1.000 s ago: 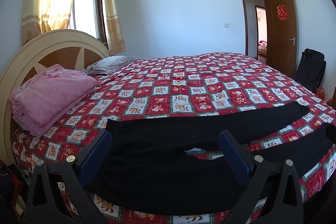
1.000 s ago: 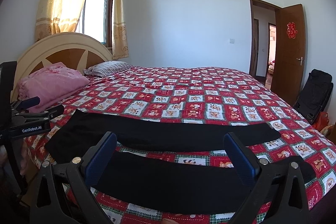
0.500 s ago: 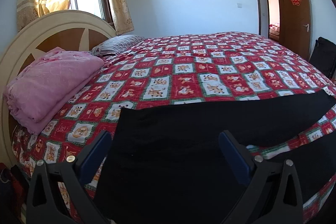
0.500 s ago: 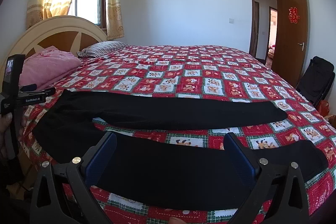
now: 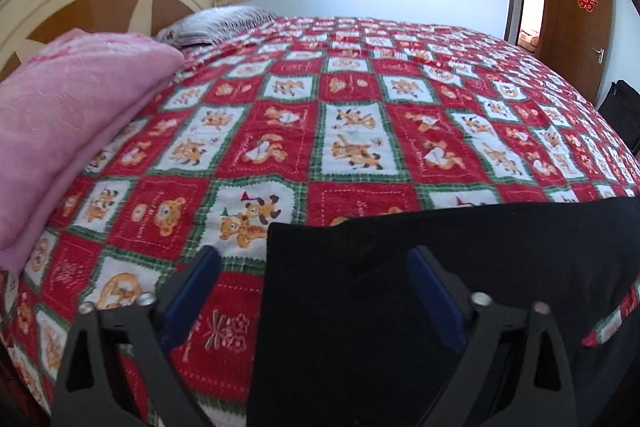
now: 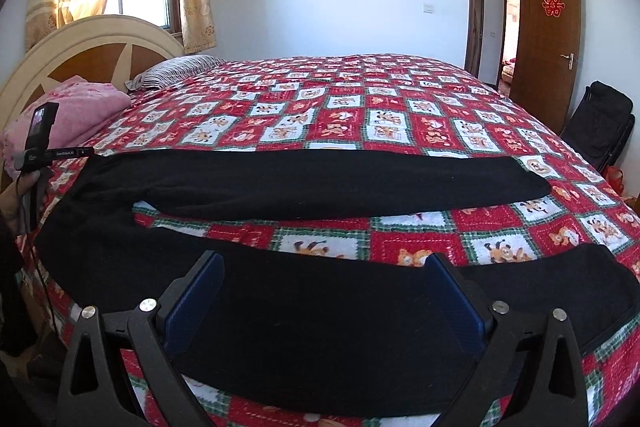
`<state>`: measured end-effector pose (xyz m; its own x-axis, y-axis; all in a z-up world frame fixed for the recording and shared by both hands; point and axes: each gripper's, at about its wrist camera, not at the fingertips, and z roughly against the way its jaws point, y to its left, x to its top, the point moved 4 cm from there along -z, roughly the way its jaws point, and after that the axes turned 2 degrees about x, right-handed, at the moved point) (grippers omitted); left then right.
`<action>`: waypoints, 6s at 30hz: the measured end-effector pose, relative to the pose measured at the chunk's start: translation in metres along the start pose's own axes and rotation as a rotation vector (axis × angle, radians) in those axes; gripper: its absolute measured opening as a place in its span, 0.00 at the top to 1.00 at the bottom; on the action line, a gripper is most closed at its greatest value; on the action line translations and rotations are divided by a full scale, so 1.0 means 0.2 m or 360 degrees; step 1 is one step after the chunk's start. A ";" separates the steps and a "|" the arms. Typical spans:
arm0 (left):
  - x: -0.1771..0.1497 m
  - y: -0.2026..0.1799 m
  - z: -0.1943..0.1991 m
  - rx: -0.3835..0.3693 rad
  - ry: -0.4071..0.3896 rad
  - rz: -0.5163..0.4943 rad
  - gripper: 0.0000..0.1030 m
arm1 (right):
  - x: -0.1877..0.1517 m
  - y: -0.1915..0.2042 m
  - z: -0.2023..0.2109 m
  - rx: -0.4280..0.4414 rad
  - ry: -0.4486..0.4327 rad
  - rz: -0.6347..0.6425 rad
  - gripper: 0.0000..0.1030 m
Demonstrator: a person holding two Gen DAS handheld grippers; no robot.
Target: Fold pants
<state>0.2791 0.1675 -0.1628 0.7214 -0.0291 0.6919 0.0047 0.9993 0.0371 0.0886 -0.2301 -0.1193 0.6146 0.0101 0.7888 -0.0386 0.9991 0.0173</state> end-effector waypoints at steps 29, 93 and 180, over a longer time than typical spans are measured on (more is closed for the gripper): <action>0.02 0.10 -0.23 -0.0285 0.0167 -0.0045 0.59 | 0.33 -1.18 -0.59 -0.0188 0.0348 -0.0530 0.47; -0.29 0.36 0.37 -0.0612 -0.0367 0.0280 0.87 | 0.22 -1.28 0.26 0.0393 -0.0430 -0.0334 0.94; -0.70 0.29 0.38 -0.0383 -0.0218 0.0042 0.33 | 0.01 0.32 0.01 0.0472 -0.0005 0.0694 0.34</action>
<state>0.1264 0.2270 -0.2032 0.6230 0.0105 0.7821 0.1633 0.9761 -0.1431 0.0868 -0.1660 -0.1153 0.4894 0.4218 0.7632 -0.5120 0.8475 -0.1401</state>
